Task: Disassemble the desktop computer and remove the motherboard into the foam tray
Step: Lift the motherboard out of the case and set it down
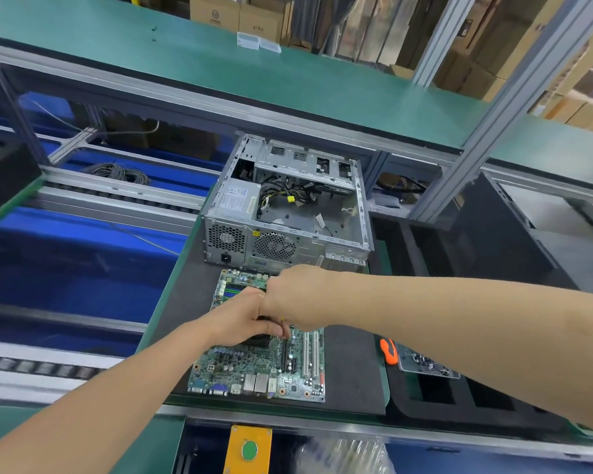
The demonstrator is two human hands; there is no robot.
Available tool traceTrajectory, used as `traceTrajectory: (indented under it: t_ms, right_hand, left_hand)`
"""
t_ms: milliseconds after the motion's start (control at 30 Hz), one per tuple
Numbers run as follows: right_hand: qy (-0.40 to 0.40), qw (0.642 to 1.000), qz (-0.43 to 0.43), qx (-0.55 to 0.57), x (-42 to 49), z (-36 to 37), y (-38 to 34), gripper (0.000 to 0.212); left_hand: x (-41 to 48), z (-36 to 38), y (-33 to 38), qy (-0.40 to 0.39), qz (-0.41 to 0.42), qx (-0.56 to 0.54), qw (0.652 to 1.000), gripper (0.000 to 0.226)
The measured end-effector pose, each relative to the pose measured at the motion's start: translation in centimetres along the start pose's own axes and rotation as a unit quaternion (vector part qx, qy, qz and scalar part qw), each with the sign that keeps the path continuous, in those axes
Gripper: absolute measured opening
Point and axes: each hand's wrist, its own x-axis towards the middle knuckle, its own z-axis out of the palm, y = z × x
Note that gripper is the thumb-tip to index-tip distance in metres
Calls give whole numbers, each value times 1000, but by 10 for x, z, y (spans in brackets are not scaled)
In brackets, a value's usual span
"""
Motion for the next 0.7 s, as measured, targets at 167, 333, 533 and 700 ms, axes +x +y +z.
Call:
traceTrajectory:
  t_ms: [167, 333, 533, 700]
  right_hand:
    - [12, 997, -45, -65, -5, 0, 4, 15]
    - [-169, 920, 229, 271, 6, -4, 14, 54]
    - [-186, 931, 204, 238, 13, -7, 8, 38]
    - [-51, 986, 118, 110, 1, -7, 1, 16]
  left_hand:
    - [0, -1, 4, 1, 4, 41, 999, 6]
    - [0, 1, 4, 34, 40, 76, 996, 17]
    - [-1, -1, 6, 35, 37, 63, 997, 11]
    - [-1, -1, 4, 29, 17, 69, 997, 7]
